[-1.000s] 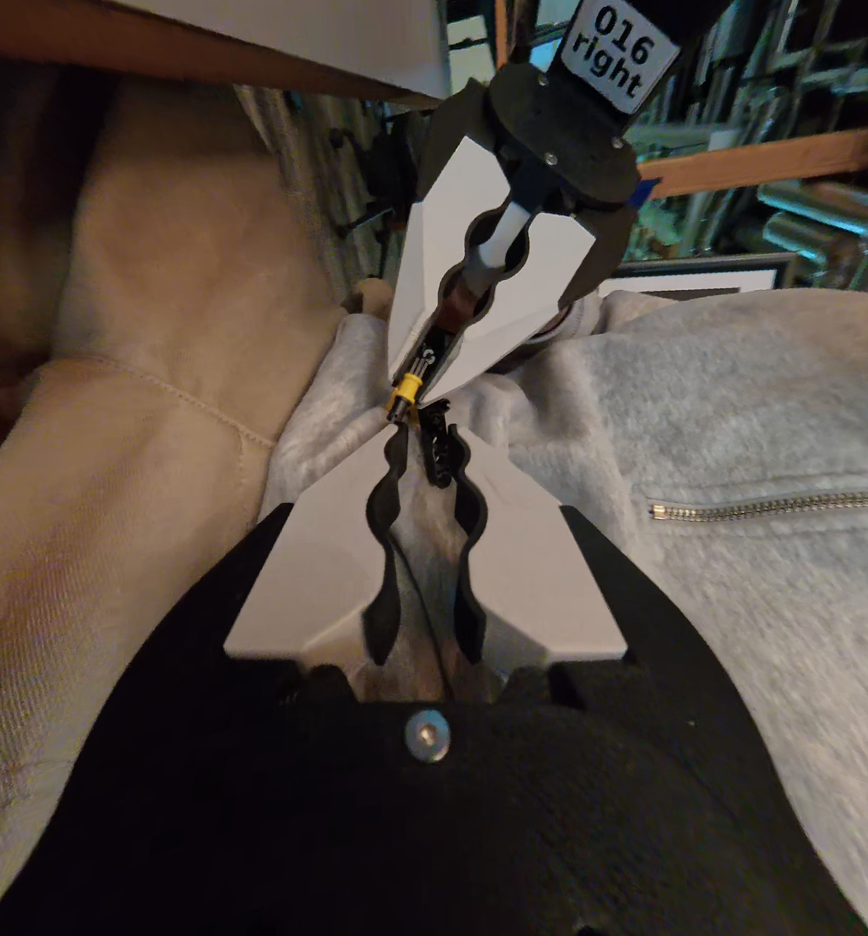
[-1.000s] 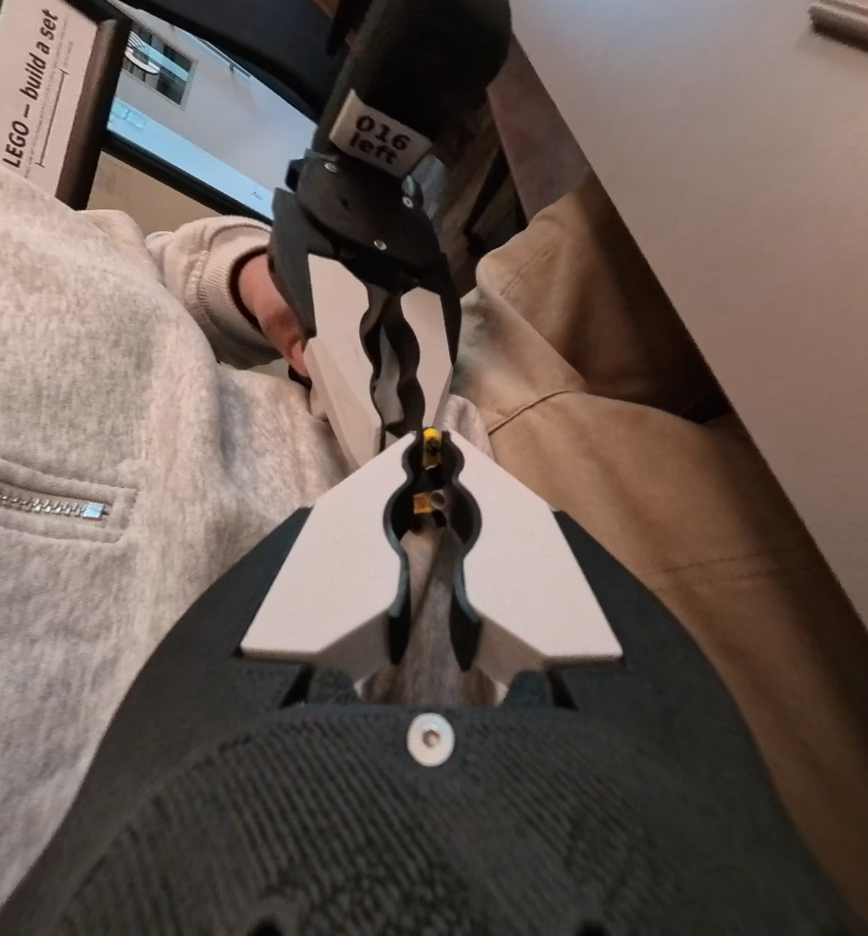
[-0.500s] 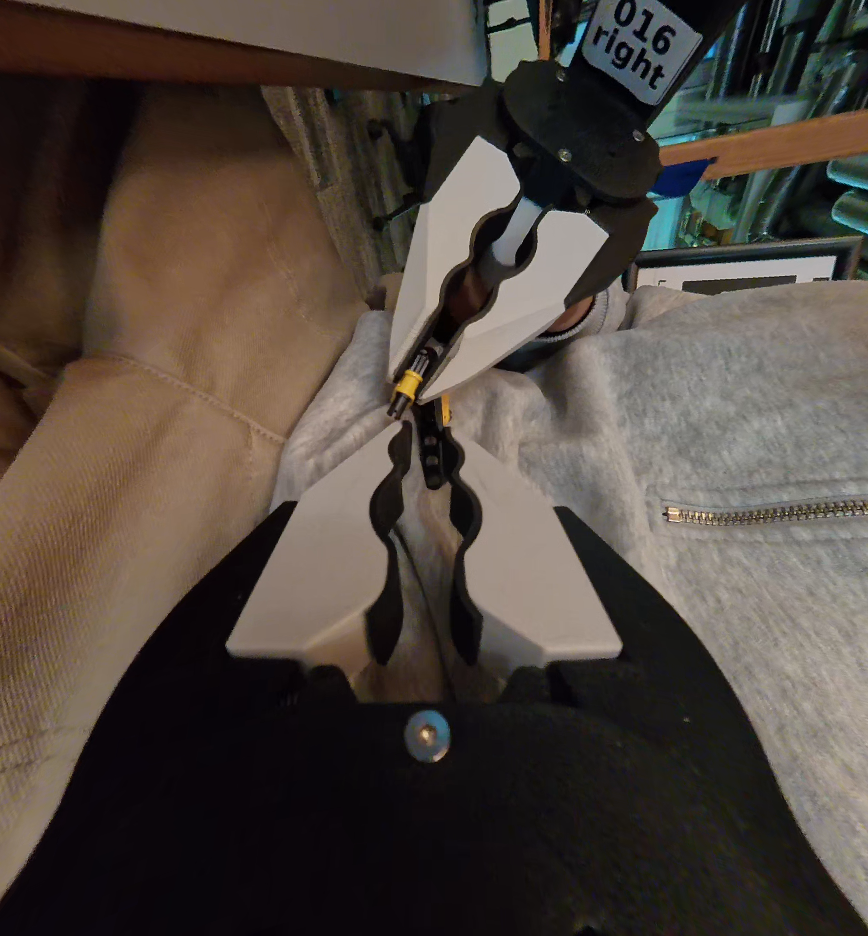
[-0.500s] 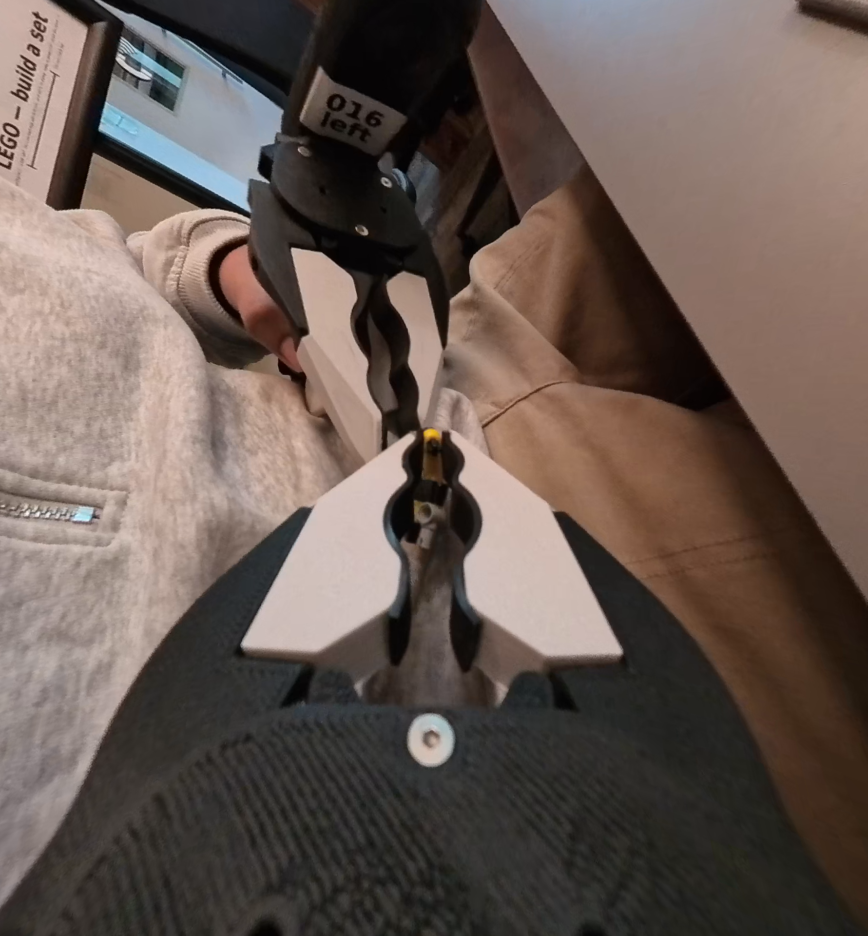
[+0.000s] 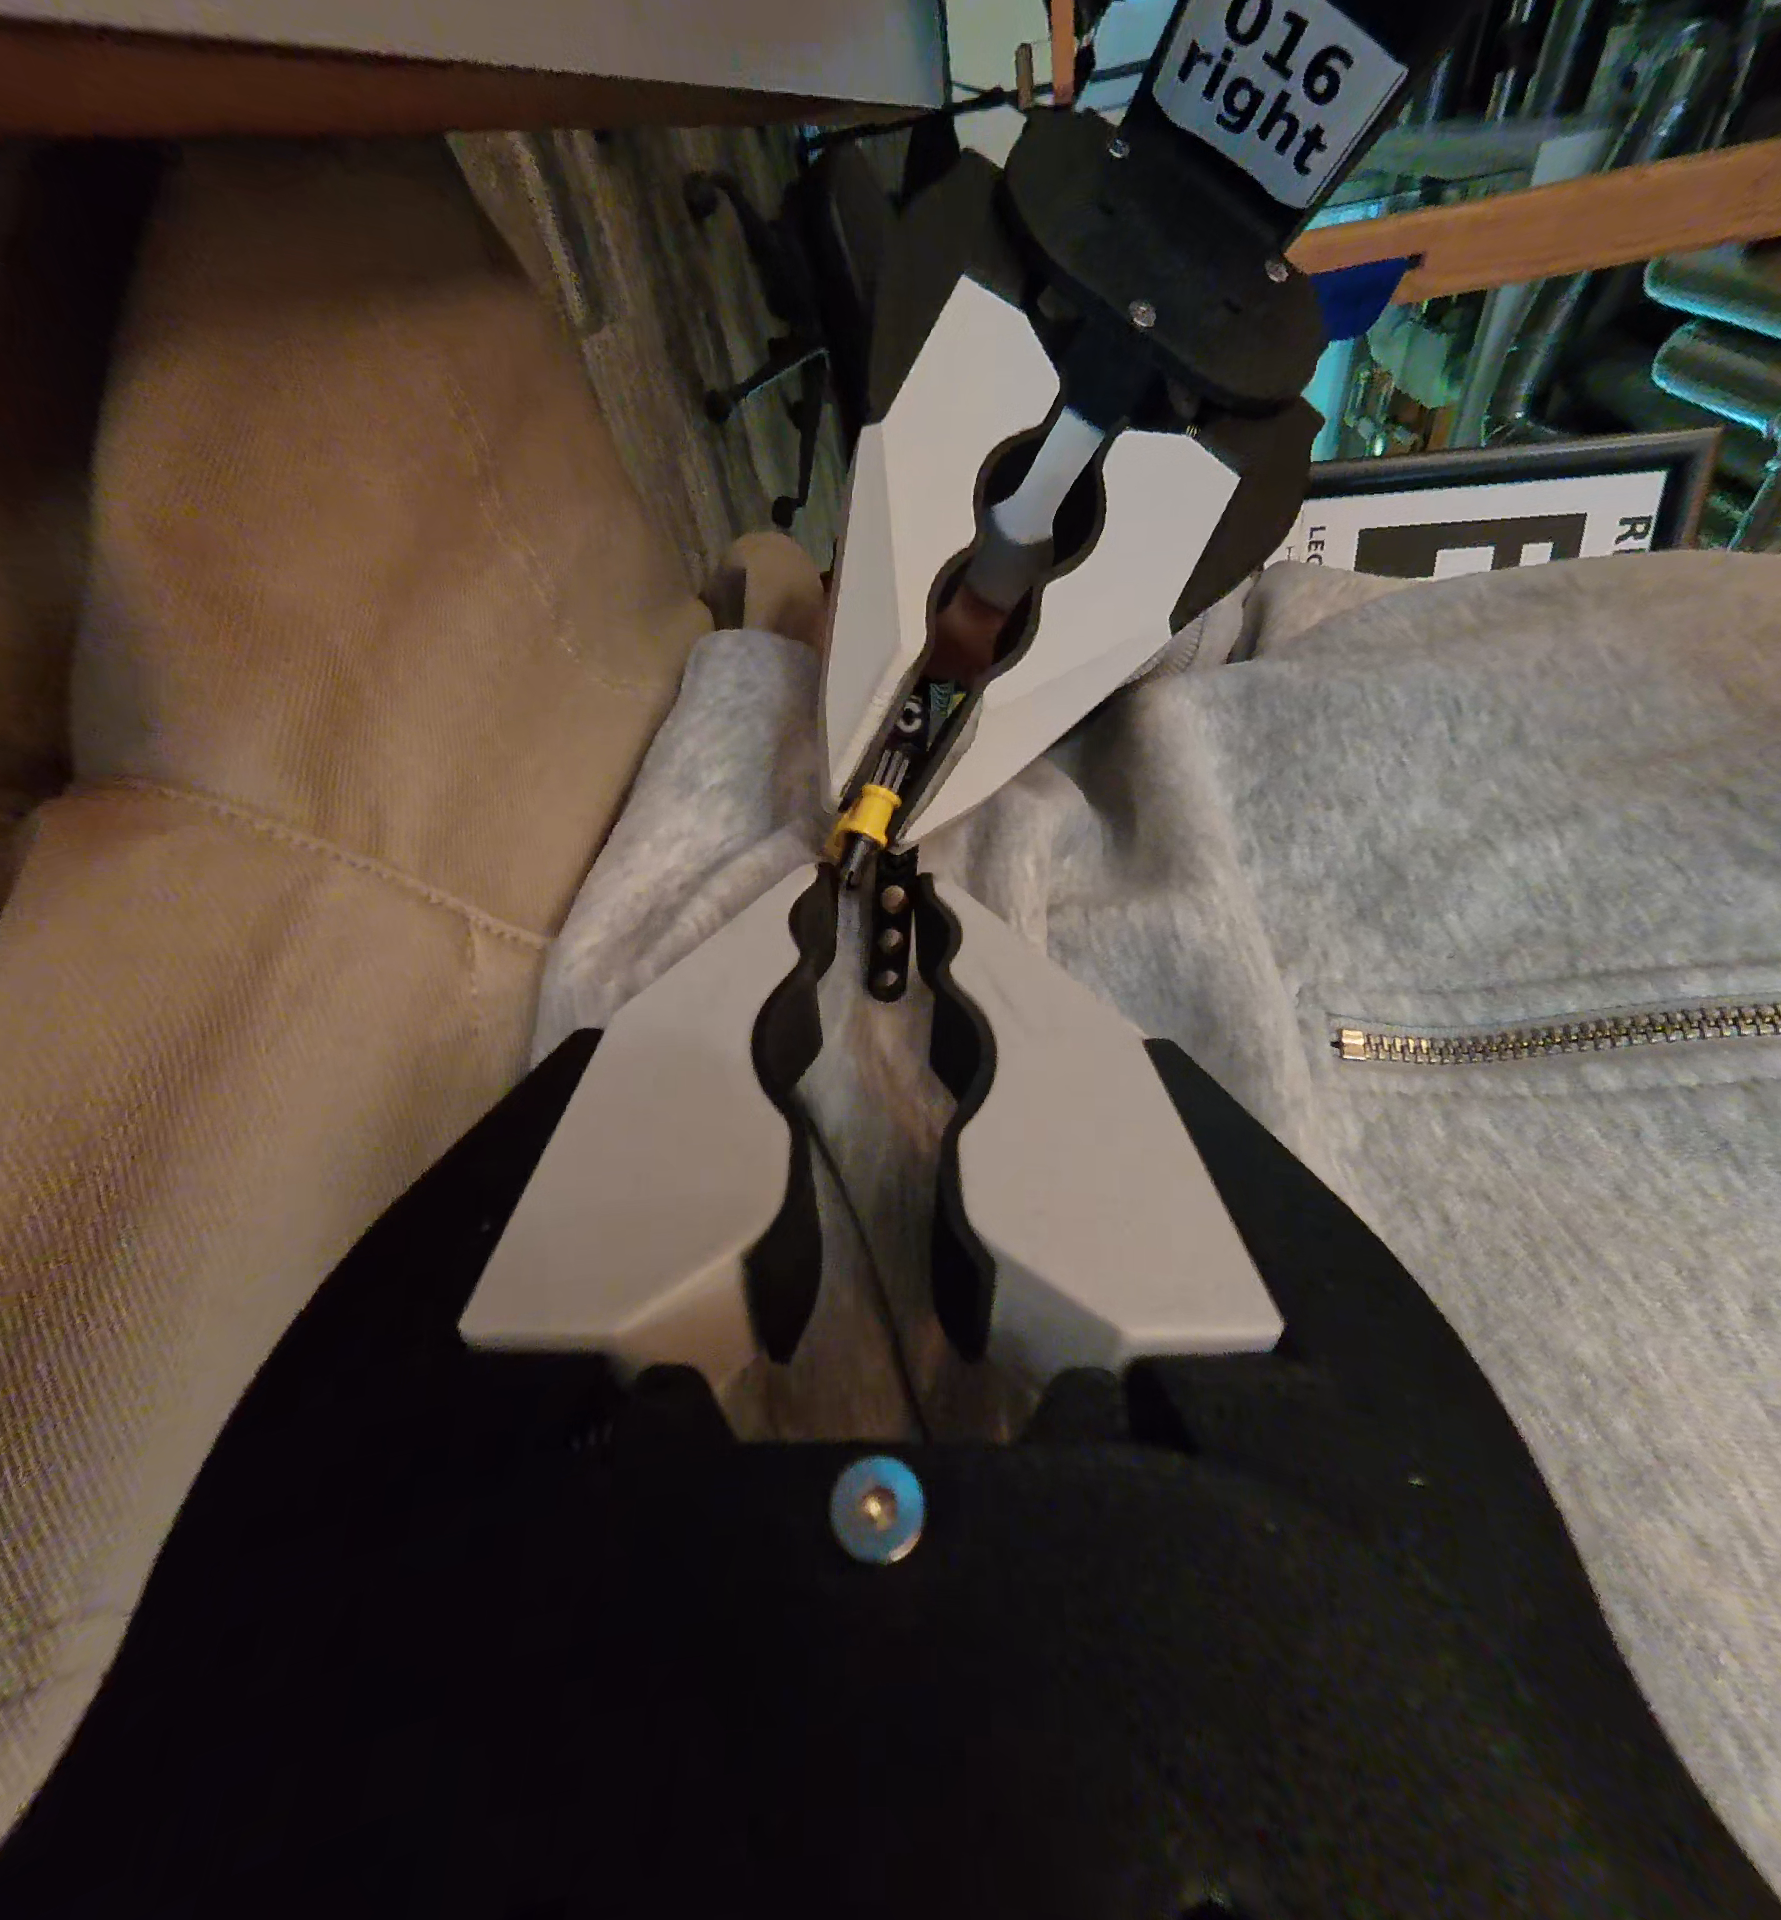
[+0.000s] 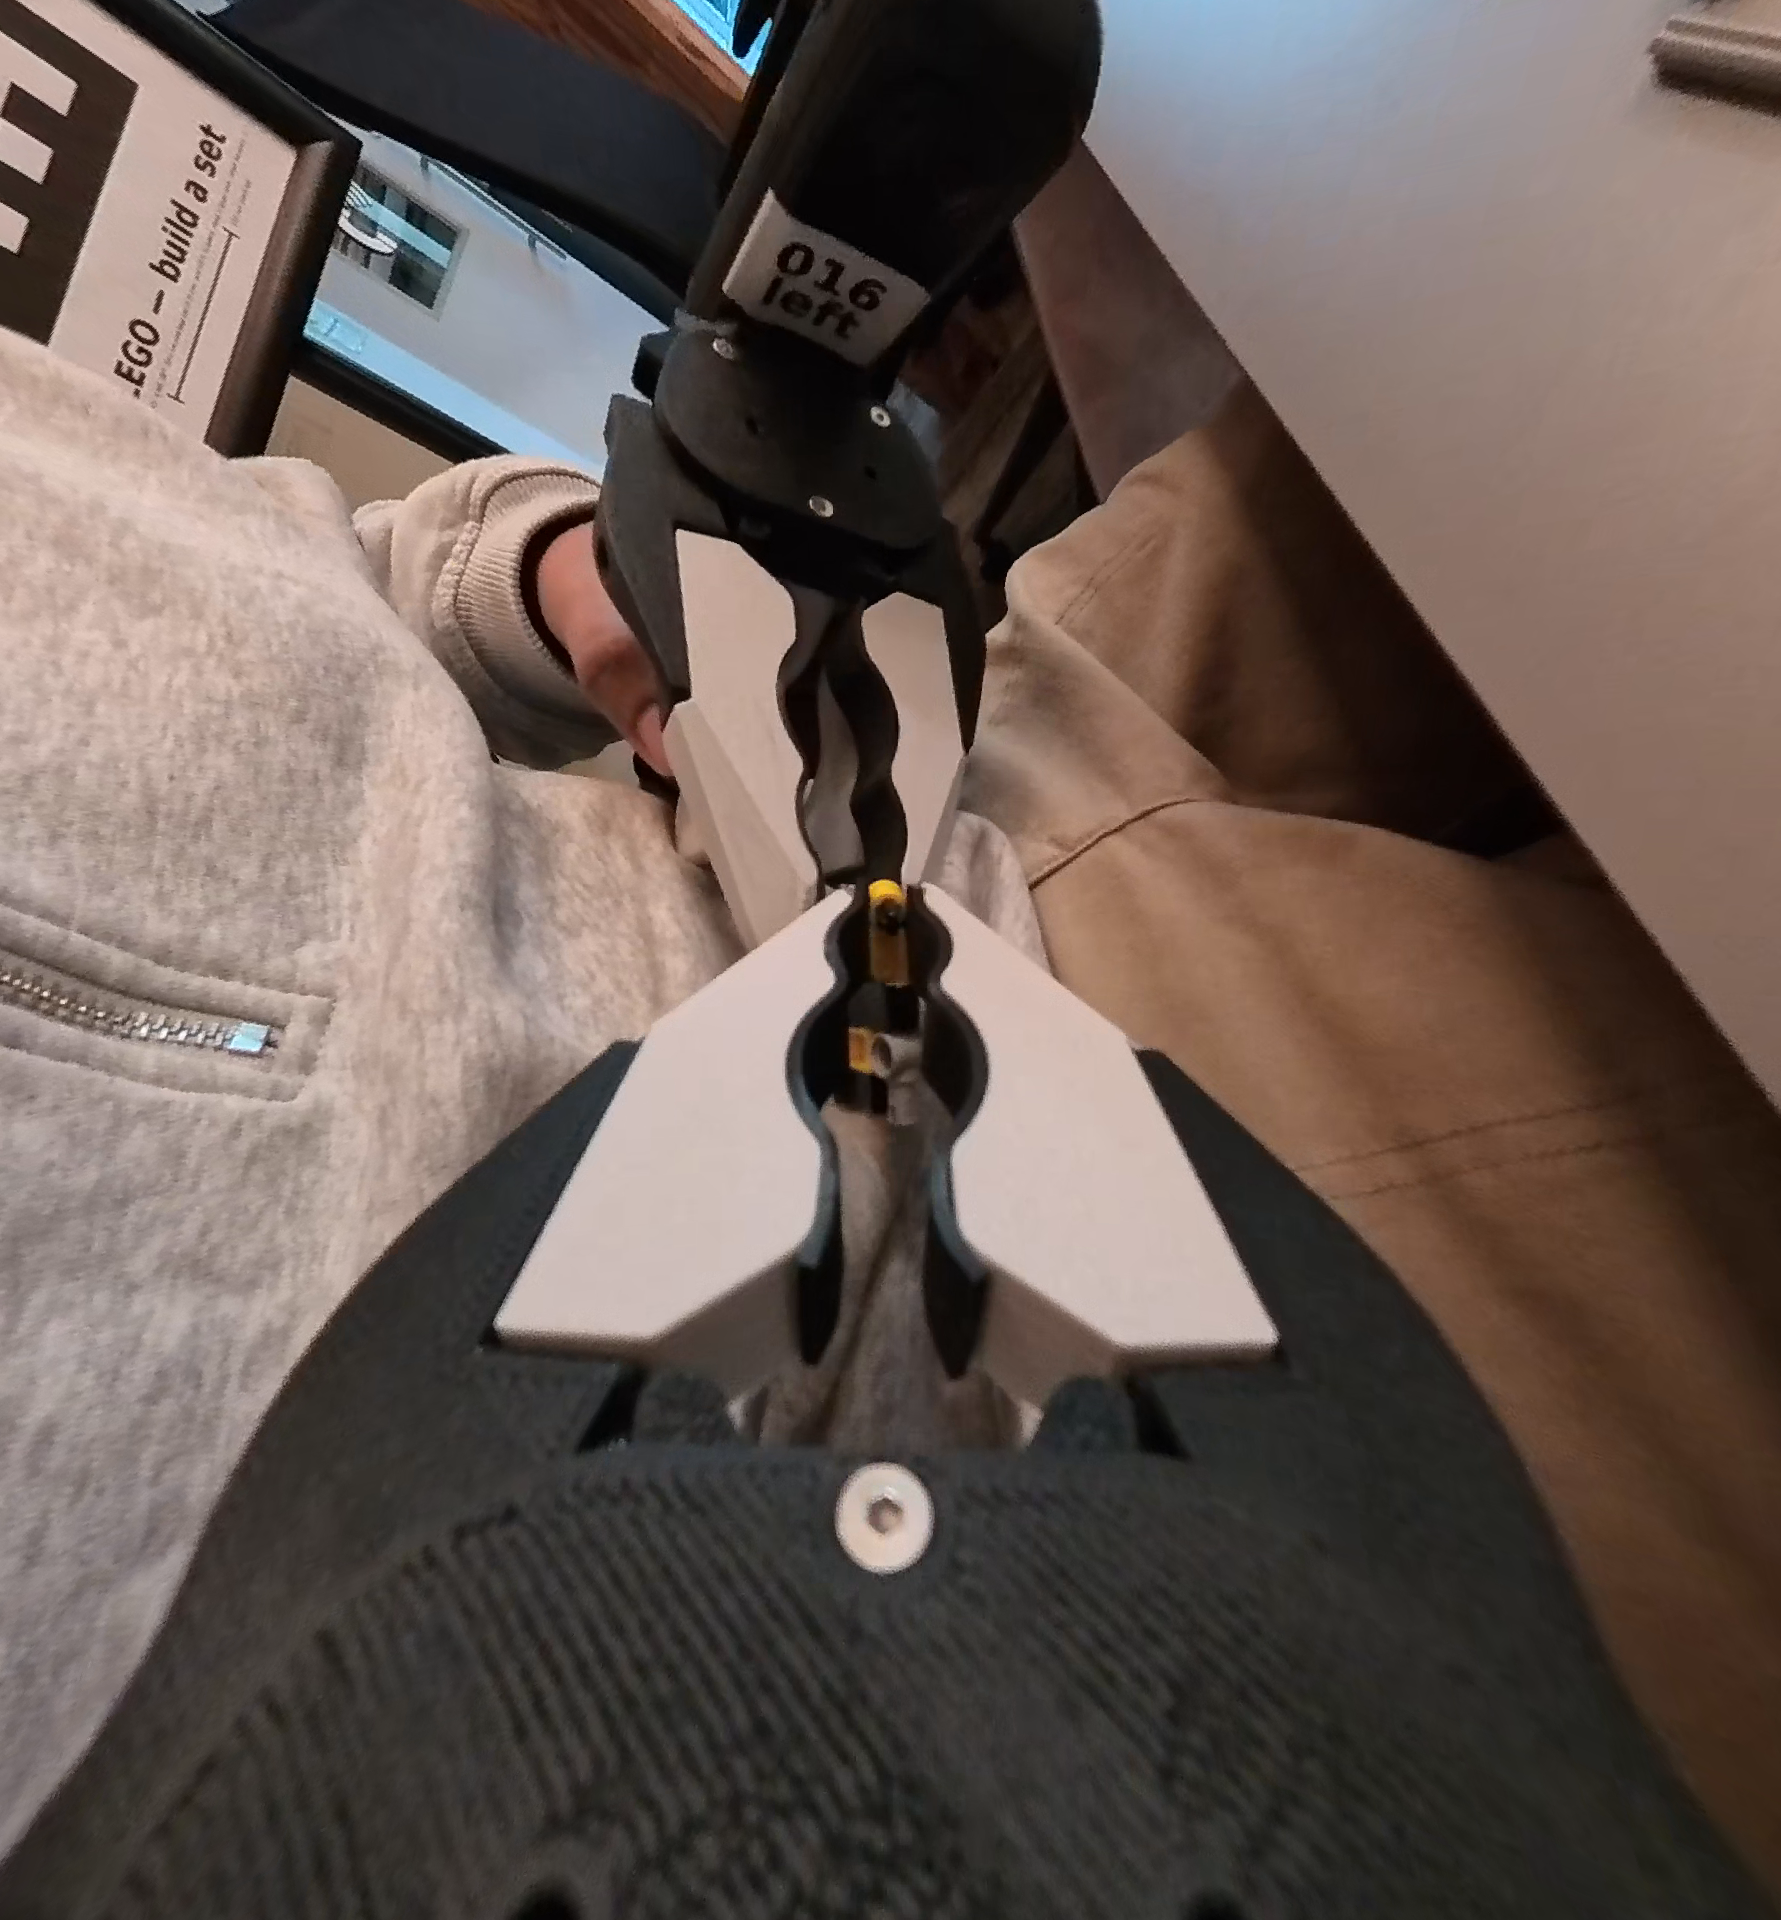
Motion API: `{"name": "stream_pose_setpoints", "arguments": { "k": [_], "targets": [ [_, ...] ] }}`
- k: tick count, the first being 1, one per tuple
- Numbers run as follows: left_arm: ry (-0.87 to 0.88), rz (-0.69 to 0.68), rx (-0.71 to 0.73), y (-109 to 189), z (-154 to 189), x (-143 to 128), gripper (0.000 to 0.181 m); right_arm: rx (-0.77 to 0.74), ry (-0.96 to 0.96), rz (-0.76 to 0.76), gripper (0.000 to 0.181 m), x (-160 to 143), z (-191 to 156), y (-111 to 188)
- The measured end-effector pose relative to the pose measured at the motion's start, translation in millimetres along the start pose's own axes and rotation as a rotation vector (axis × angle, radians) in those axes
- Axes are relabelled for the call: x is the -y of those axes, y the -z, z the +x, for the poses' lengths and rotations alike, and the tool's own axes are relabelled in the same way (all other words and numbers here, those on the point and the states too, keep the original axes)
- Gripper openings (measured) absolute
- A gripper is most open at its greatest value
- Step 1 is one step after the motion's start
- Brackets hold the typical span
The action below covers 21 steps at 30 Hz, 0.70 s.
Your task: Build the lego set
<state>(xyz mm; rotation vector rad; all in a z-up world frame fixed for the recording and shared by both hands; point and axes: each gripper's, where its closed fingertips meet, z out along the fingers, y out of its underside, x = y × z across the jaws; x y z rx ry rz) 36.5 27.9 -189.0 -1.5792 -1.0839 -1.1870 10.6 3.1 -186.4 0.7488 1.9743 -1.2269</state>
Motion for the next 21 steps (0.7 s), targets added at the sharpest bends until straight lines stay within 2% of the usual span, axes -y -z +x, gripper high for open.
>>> {"name": "stream_pose_setpoints", "arguments": {
  "k": [10, 16, 21],
  "targets": [
    [0.006, 0.003, -0.040, 1.0, 2.6, 2.2, 0.008, 0.006, 0.003, 0.020, 0.005, 4.5, -1.2, 1.4],
    [0.039, 0.017, -0.070, 4.7, -0.7, -2.3, 0.007, -0.044, 0.043, 0.124, 0.005, 30.9, 6.1, 20.3],
    [0.055, 0.024, -0.083, 11.7, -2.9, -6.7, 0.007, -0.069, 0.011, 0.066, 0.005, 18.7, 13.3, 24.6]
  ]
}}
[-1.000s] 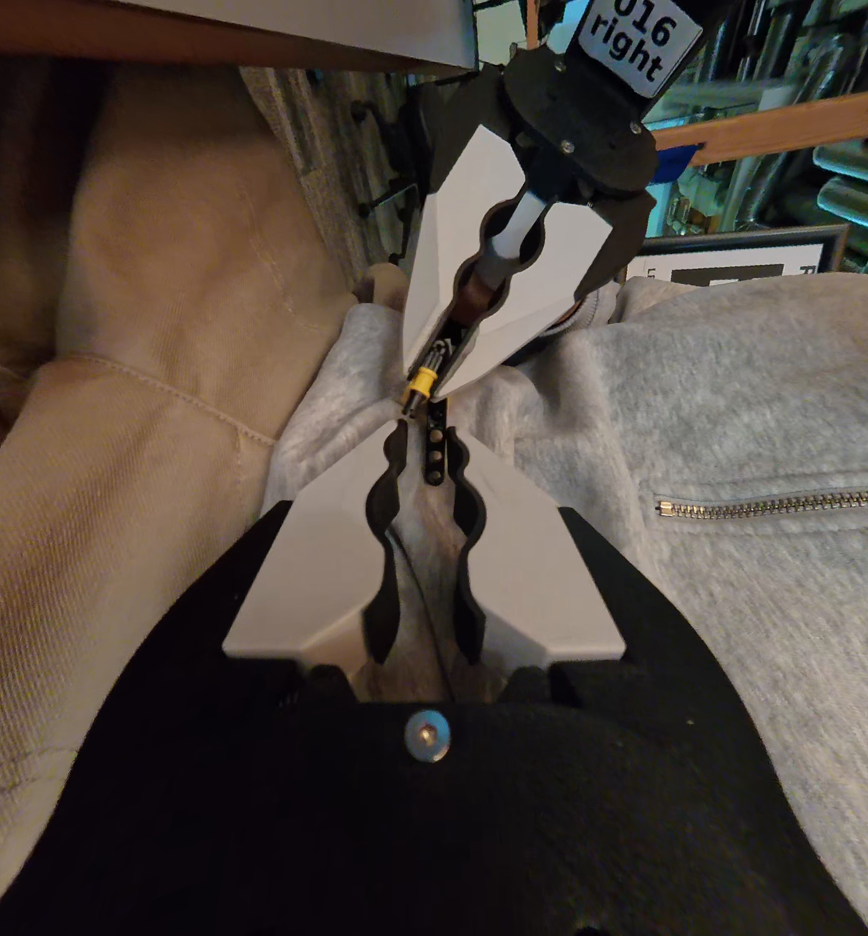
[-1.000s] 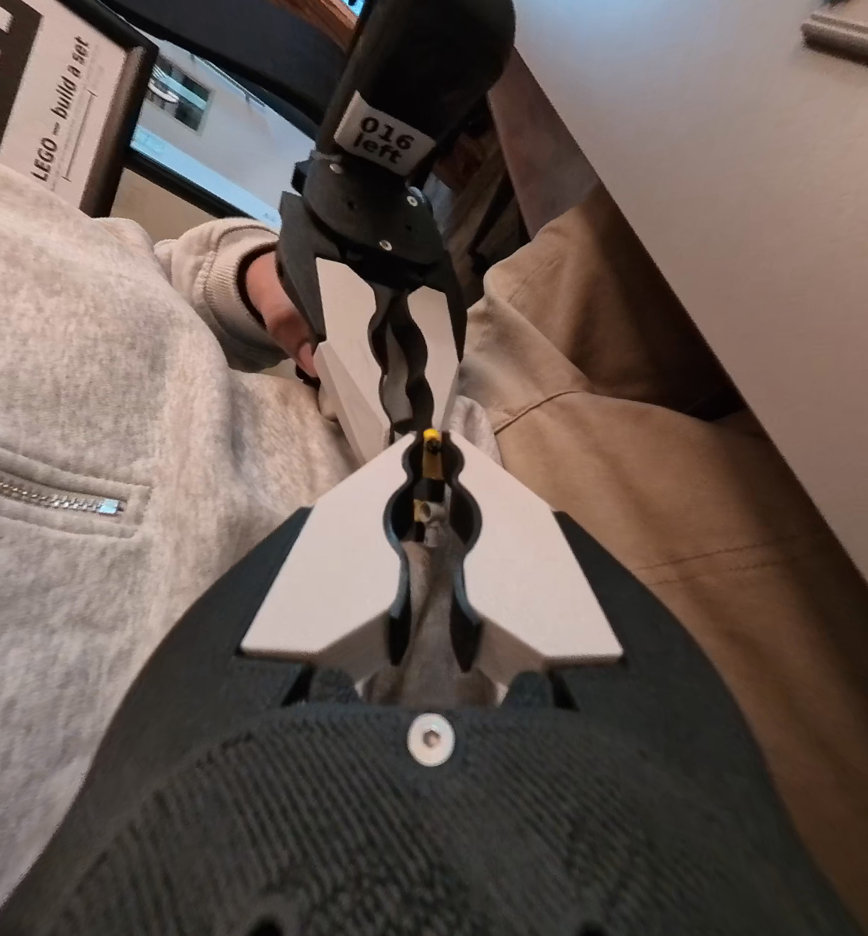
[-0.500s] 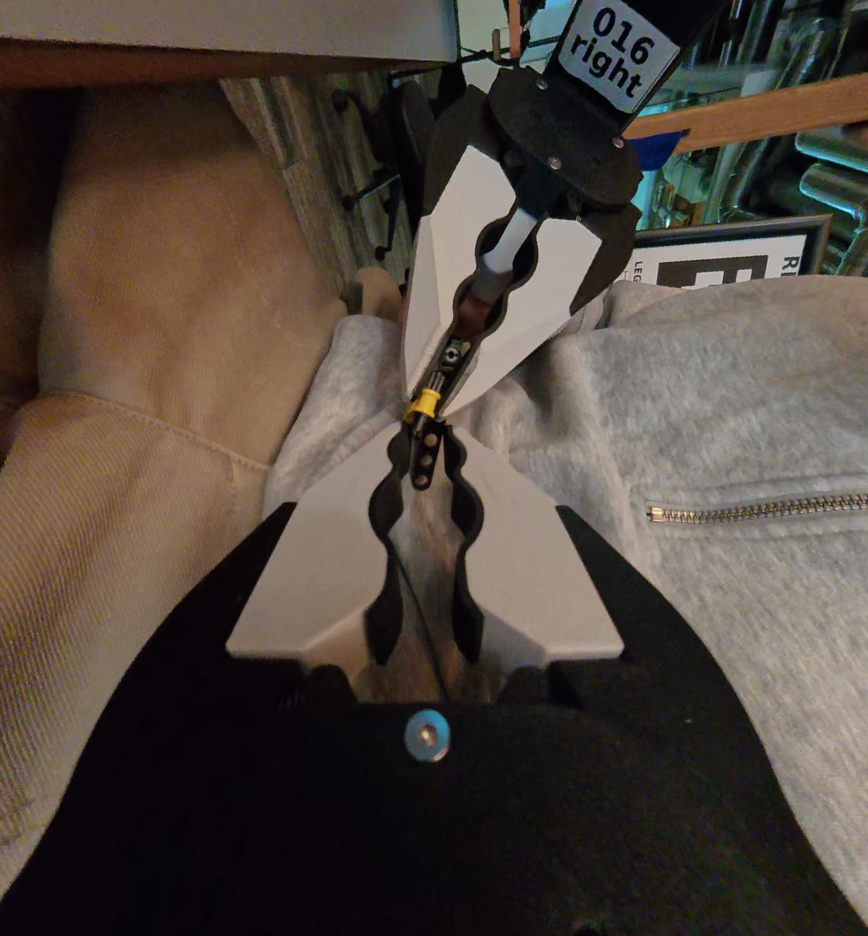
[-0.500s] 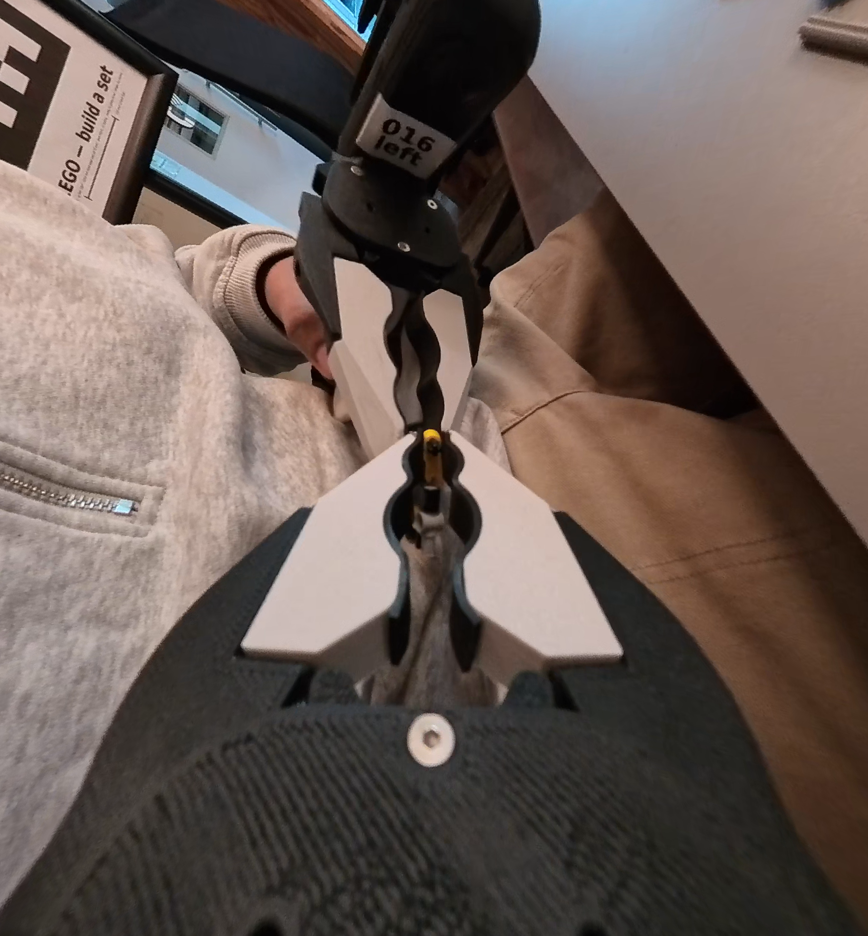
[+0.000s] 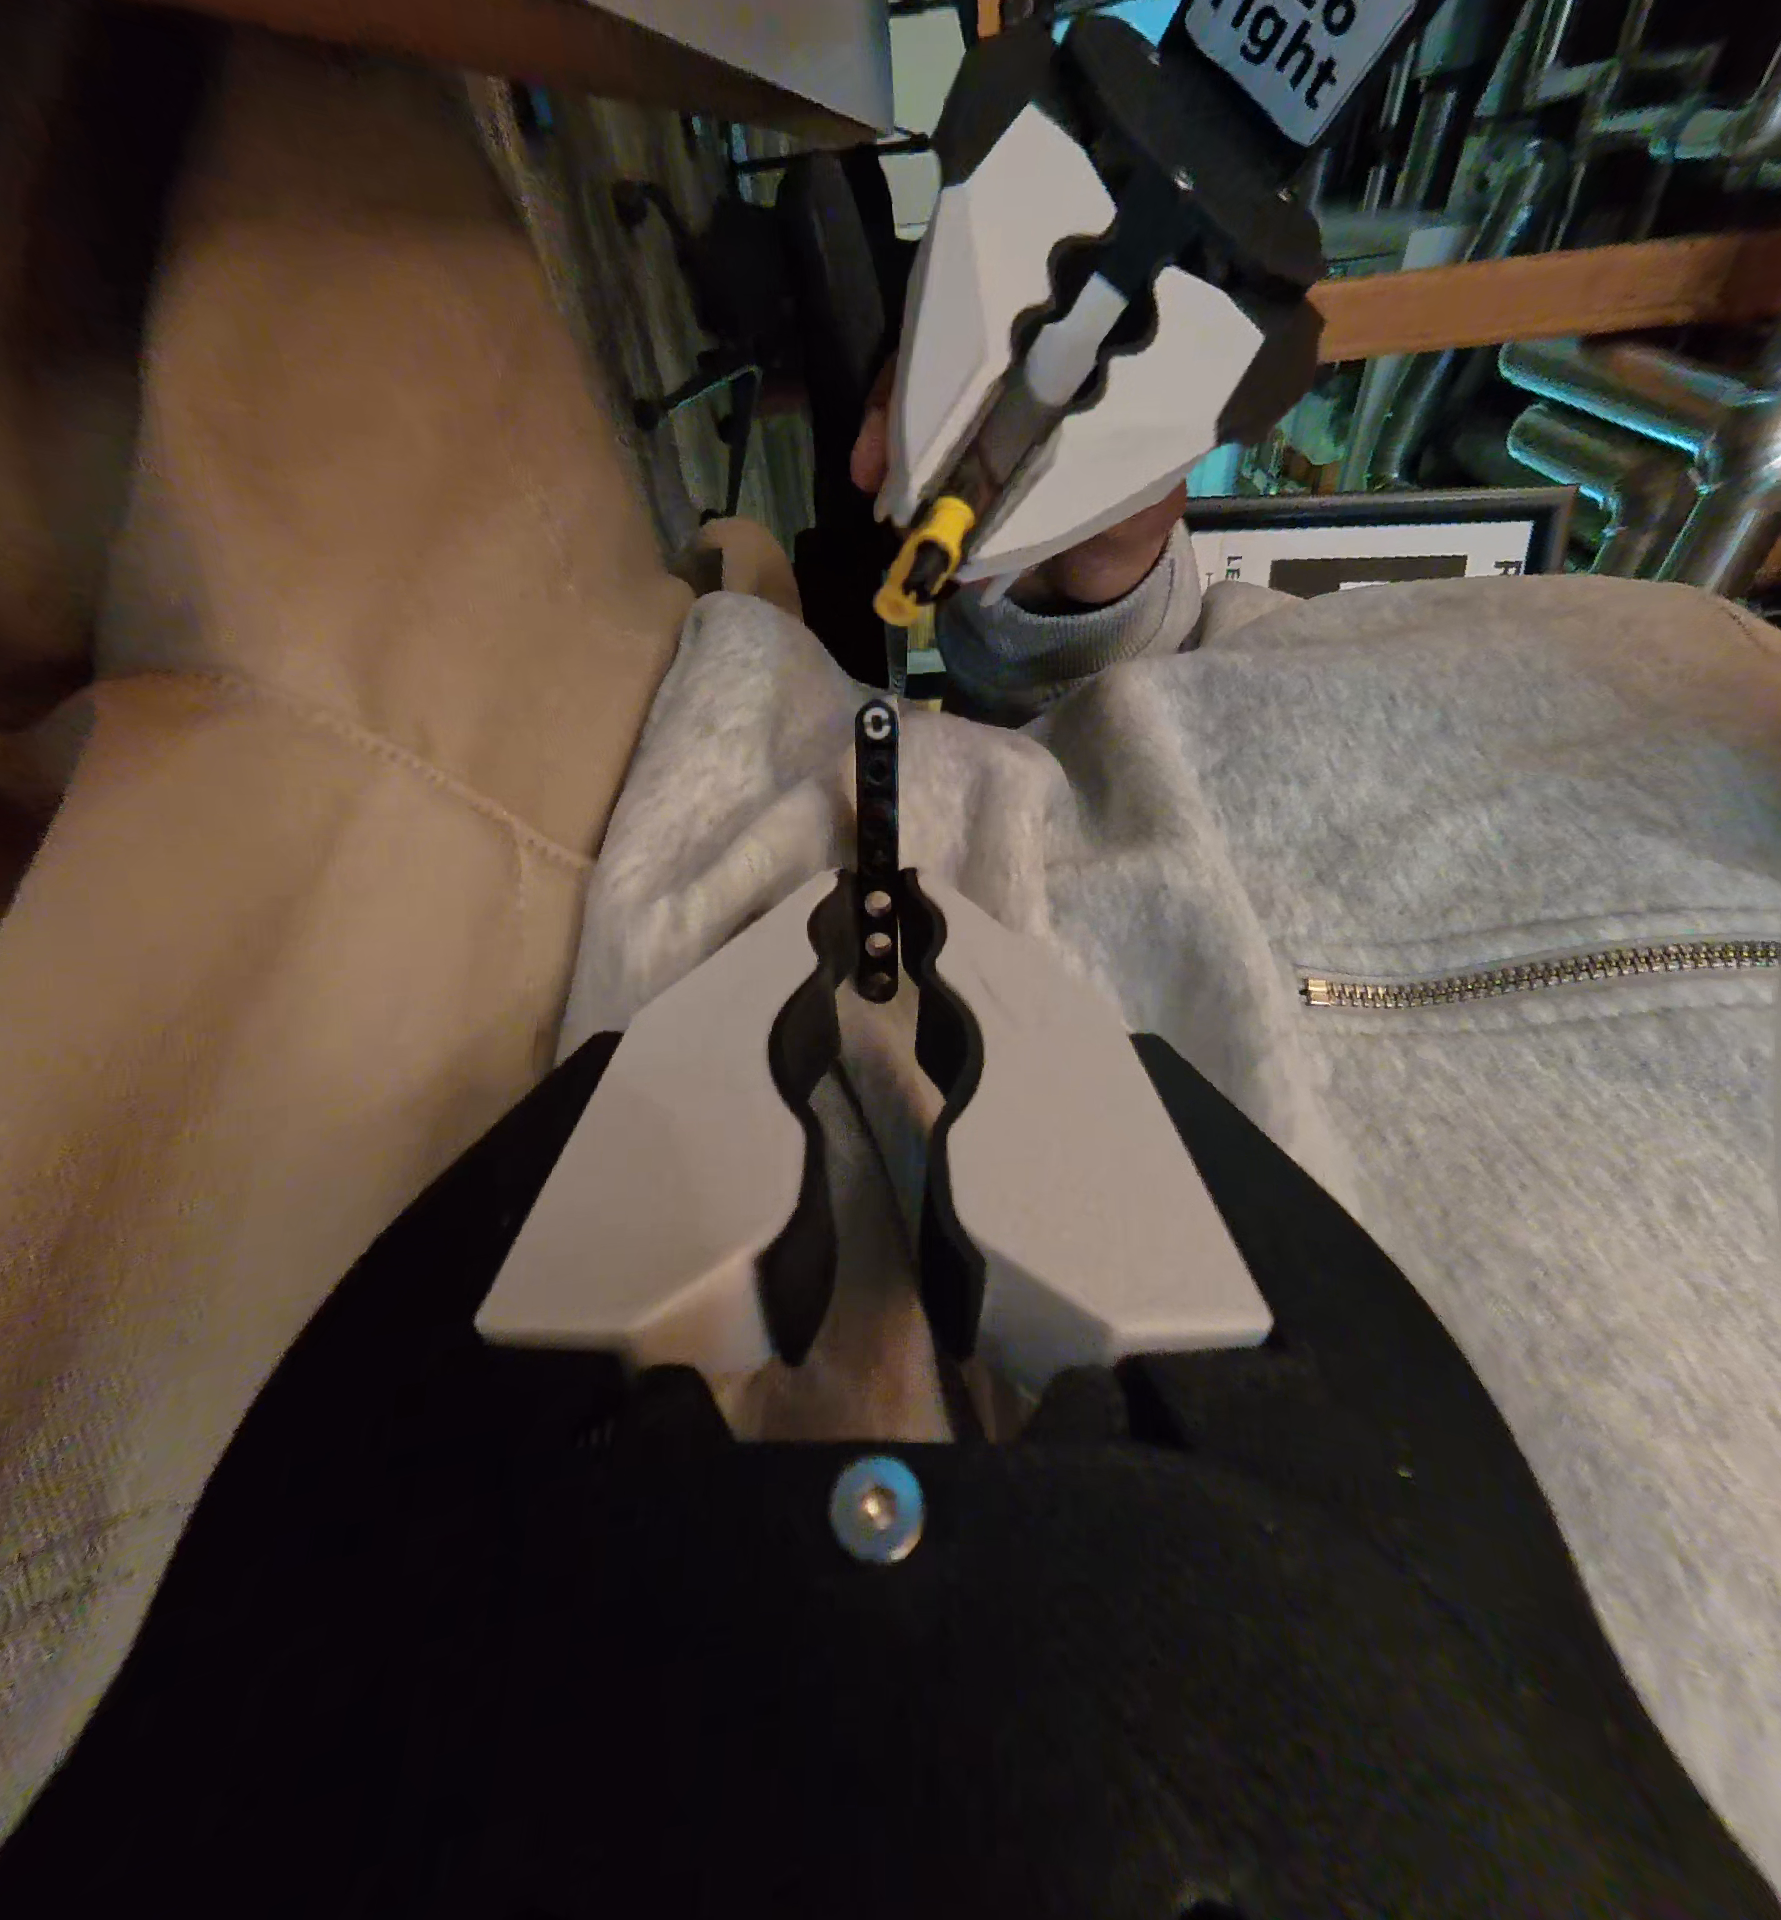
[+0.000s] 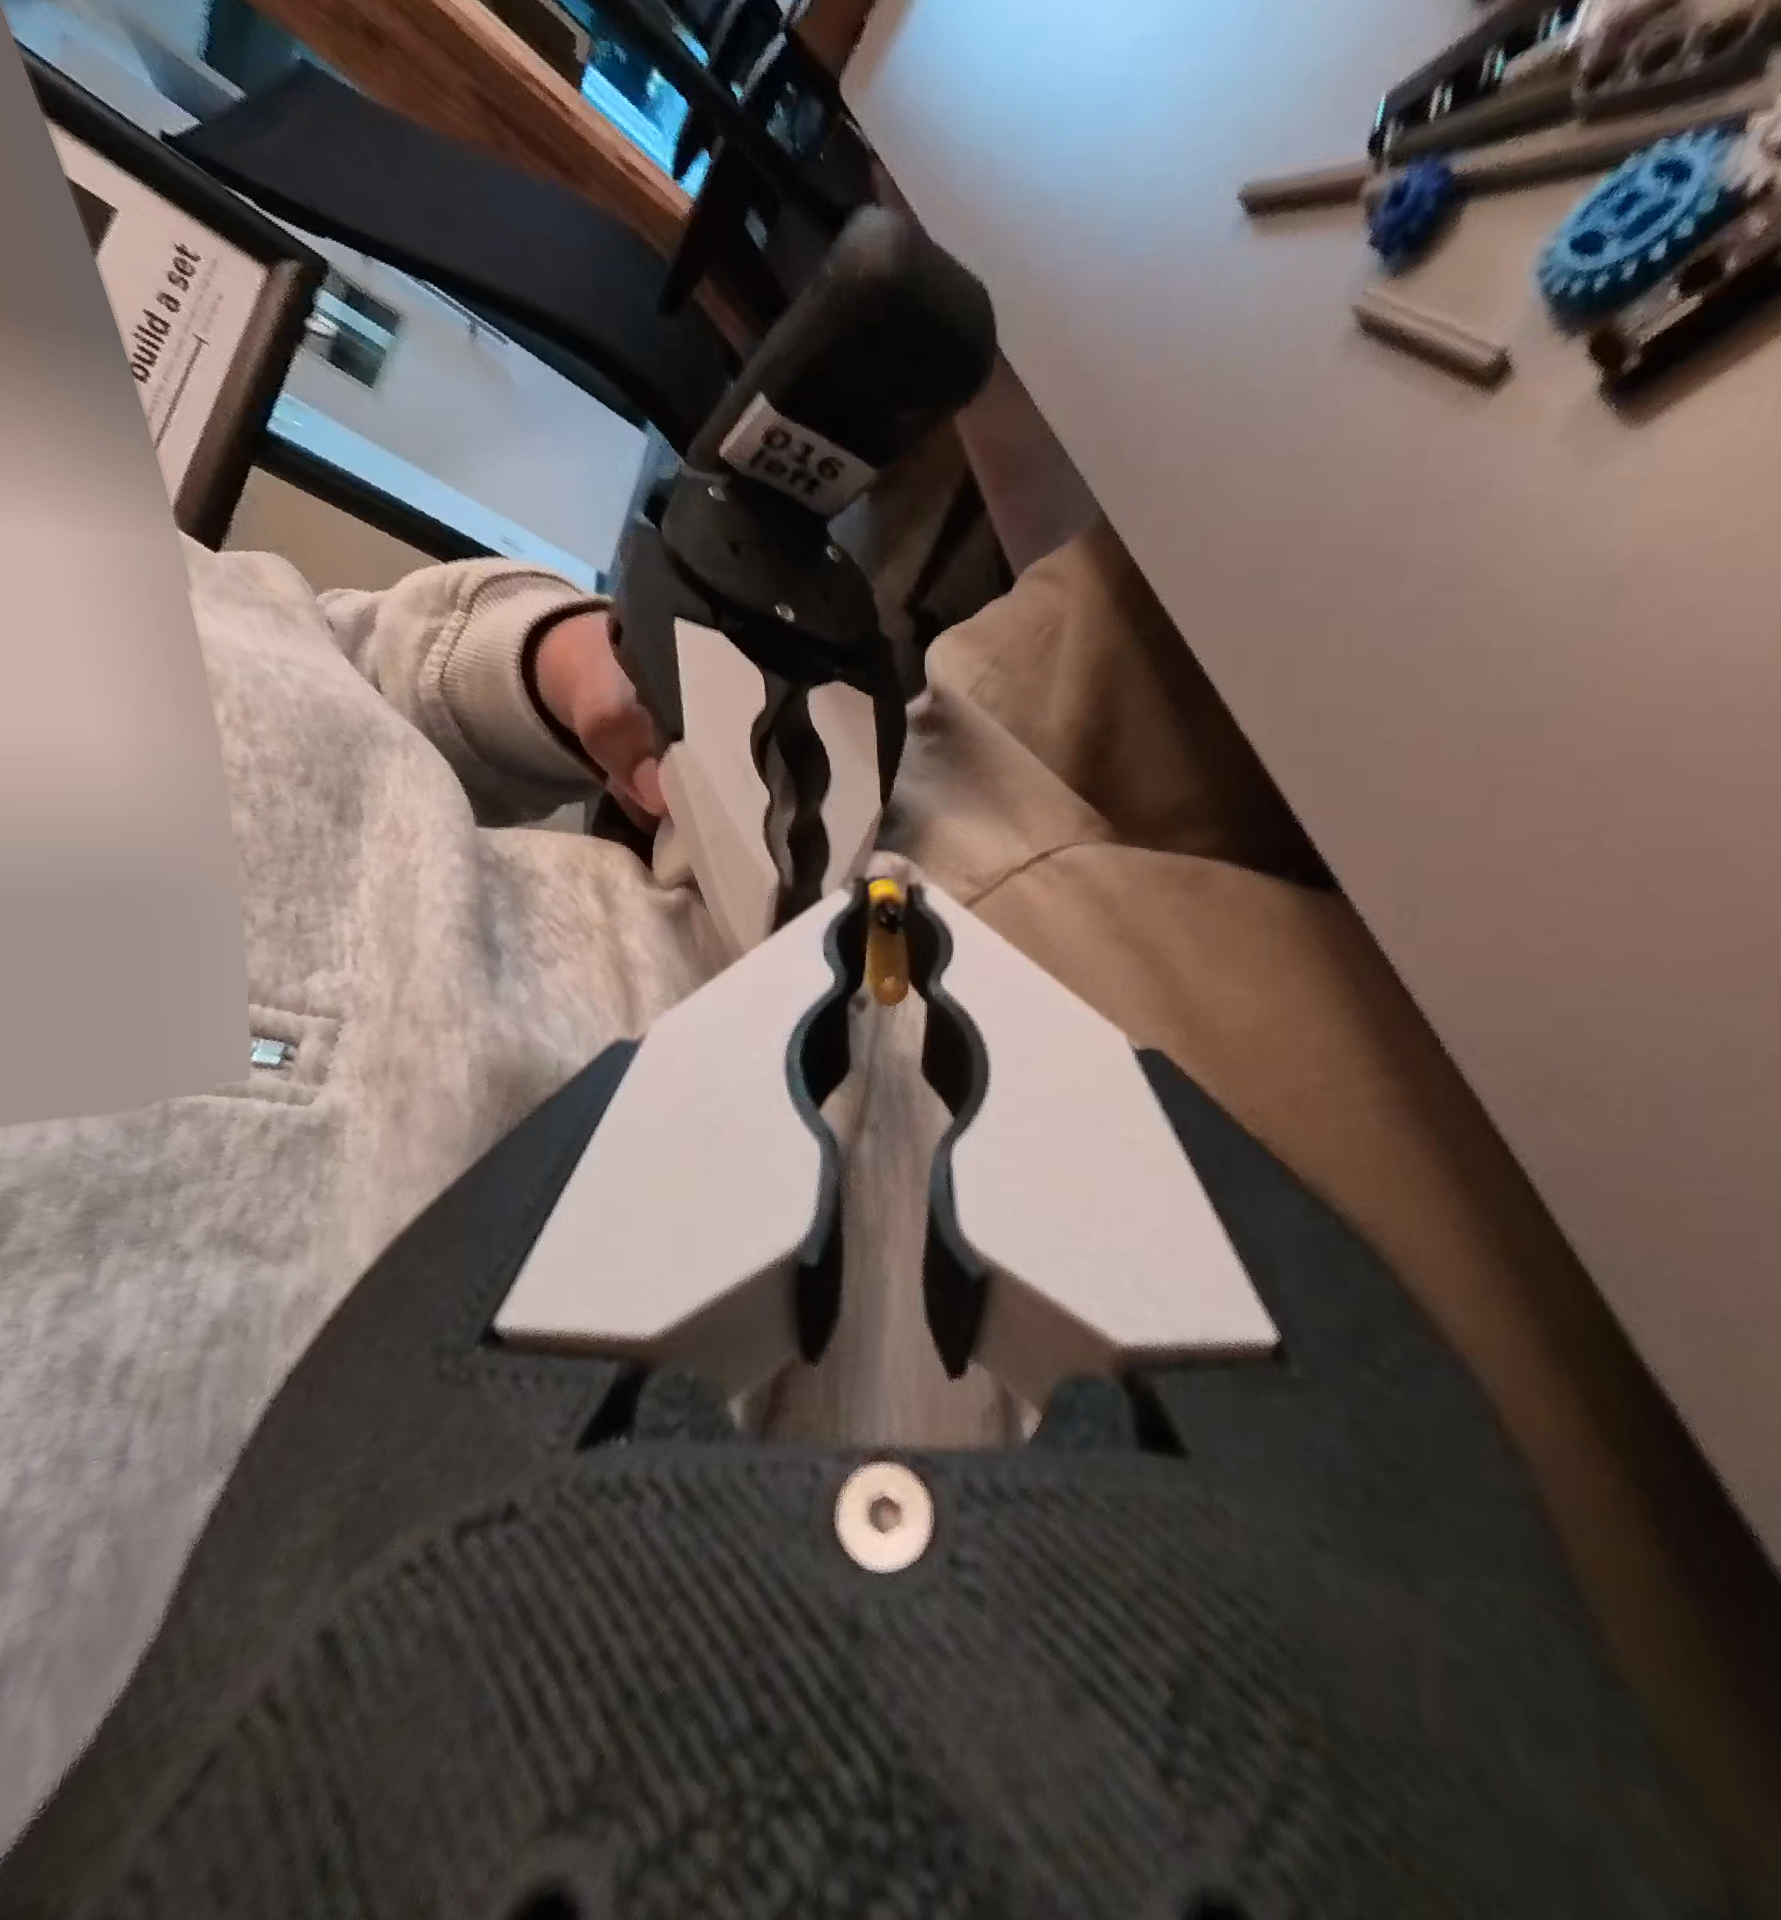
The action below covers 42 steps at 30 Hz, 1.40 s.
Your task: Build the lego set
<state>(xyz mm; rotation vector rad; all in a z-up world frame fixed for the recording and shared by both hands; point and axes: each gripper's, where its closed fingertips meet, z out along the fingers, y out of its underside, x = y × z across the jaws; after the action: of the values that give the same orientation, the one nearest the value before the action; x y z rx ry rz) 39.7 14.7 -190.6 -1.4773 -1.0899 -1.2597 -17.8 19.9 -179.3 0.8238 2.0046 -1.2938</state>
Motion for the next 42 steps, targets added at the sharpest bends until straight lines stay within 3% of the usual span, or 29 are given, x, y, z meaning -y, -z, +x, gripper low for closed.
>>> {"name": "stream_pose_setpoints", "arguments": {
  "k": [11, 27, 36, 42],
  "targets": [
    [-0.041, -0.032, 0.022, 0.1, 0.3, -2.0, 0.007, -0.069, 0.112, -0.154, 0.005, -22.2, -1.4, -12.1],
    [-0.051, -0.086, 0.052, 3.7, 0.2, -4.5, 0.012, -0.040, 0.102, -0.158, 0.005, -20.0, -5.3, -16.9],
    [-0.012, -0.083, -0.008, 5.8, 4.5, -7.2, 0.013, -0.010, 0.107, -0.141, 0.005, -19.0, -11.1, -17.1],
    [-0.073, -0.083, -0.004, 10.1, 9.8, -12.2, 0.013, 0.053, 0.132, -0.136, 0.005, -17.1, -25.4, -17.3]
  ]
}}
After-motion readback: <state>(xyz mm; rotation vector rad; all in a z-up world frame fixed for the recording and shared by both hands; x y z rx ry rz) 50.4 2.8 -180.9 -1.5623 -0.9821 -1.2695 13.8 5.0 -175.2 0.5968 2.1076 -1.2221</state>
